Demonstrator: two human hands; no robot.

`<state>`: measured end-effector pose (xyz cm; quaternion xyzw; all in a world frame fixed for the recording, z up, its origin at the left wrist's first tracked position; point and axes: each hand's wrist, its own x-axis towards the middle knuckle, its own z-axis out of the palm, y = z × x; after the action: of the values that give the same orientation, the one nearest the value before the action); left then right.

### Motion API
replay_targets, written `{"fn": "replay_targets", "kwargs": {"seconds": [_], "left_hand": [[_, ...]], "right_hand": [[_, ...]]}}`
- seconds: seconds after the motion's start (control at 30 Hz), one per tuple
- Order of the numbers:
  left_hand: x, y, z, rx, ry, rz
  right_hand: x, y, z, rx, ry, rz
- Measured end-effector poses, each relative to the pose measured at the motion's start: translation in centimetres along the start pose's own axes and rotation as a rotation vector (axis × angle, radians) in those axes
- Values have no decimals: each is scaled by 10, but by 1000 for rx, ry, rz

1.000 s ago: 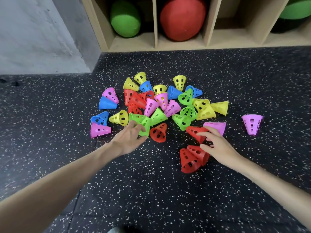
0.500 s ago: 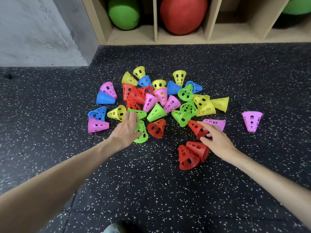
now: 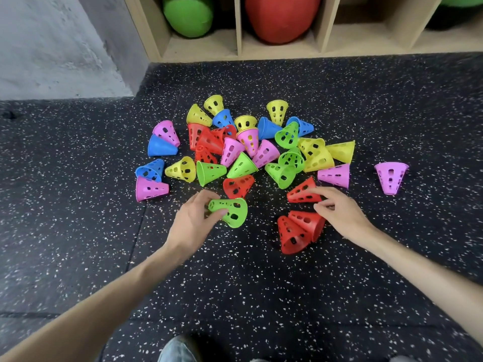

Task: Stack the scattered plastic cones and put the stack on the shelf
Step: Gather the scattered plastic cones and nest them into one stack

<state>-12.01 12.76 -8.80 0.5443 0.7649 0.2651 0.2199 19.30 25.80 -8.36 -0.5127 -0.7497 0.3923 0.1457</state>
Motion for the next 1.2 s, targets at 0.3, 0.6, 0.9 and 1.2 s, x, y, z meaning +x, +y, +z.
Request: {"fn": "replay_targets", "kwargs": {"seconds": [0.3, 0.6, 0.9, 1.2], "left_hand": [[-33, 16, 33, -240, -77, -89], [-43, 6, 40, -236, -116, -106], [-47, 13, 46, -240, -139, -106], [-54, 19, 54, -276, -190, -87]], "right_hand": [[-43, -13, 14, 106, 219, 16], [-61, -4, 40, 99, 37, 102], [-55, -4, 40, 308, 144, 175], [-59, -14, 44, 510, 69, 150]]}}
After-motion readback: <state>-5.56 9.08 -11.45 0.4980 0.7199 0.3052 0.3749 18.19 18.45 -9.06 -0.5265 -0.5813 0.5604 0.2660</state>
